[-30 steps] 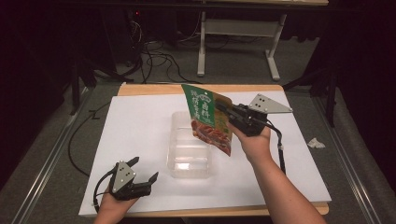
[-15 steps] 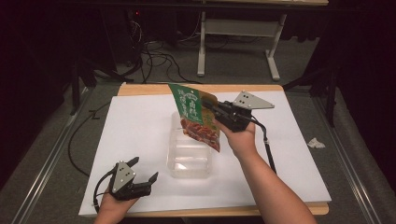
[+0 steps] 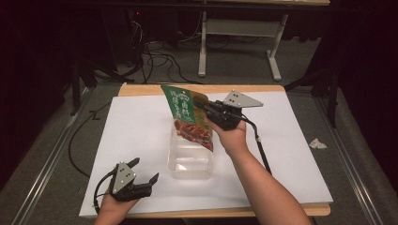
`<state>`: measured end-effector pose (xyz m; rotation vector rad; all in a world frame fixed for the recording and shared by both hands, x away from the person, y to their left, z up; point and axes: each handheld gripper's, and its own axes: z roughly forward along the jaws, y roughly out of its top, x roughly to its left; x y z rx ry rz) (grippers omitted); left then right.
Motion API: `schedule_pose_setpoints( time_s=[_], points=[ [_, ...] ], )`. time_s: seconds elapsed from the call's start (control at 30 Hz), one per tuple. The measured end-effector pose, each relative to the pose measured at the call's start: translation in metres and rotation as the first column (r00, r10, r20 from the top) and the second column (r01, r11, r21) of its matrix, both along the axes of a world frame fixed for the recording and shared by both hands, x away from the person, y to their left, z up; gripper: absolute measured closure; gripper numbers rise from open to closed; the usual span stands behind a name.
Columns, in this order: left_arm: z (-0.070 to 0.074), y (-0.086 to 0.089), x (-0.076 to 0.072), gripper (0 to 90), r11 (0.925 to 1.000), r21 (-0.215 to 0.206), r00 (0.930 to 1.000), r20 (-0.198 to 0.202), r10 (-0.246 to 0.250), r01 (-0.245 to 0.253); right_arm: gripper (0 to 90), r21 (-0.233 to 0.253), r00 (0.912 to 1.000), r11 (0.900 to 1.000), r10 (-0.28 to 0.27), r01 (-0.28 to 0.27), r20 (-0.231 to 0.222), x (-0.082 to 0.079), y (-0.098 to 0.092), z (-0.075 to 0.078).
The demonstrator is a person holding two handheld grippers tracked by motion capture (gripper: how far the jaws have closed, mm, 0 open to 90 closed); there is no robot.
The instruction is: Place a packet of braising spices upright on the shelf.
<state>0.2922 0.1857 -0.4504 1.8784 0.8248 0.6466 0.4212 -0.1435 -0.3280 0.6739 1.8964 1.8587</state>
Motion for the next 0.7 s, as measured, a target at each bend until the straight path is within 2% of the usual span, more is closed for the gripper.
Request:
schedule_pose_setpoints(
  time_s=[0.27, 0.37, 0.7],
  points=[
    [-0.0003, 0.0002, -0.0001, 15.5, 1.0000, 0.002, 1.0000, -0.003, -0.001, 0.001, 90.0, 0.002, 0.9999, 1.000, -0.012, 0.012, 0.010, 0.0042, 0.0024, -0.0037],
    [-0.0002, 0.0000, -0.0001, 15.5, 1.0000, 0.003, 1.0000, -0.002, -0.003, 0.003, 90.0, 0.021, 0.9999, 1.000, -0.012, 0.012, 0.001, 0.0074, -0.0011, -0.0029],
    [-0.0009, -0.0007, 0.0003, 15.5, 1.0000, 0.007, 1.0000, -0.006, -0.005, 0.005, 90.0, 0.007, 0.9996, 1.000, -0.027, 0.027, 0.007, 0.0098, -0.0049, -0.0045]
  ],
)
